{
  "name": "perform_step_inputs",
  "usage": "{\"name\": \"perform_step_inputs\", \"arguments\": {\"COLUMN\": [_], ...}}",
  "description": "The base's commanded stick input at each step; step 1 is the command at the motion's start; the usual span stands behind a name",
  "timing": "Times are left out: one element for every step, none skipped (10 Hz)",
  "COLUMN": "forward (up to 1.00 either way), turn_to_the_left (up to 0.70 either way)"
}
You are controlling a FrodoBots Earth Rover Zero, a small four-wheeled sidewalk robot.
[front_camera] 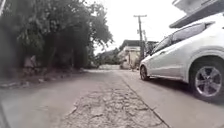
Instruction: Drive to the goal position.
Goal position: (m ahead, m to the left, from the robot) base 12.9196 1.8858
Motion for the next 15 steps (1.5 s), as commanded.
{"name": "perform_step_inputs", "arguments": {"forward": [0.85, 0.85, 0.85, 0.85, 0.85, 0.85, 0.85, 0.85, 0.85, 0.85, 0.85, 0.85, 0.85, 0.85, 0.85], "turn_to_the_left": [0.0, 0.0, 0.0, 0.0, 0.0, 0.0, 0.0, 0.0, 0.0, 0.0, 0.0, 0.0, 0.0, 0.0, 0.0]}}
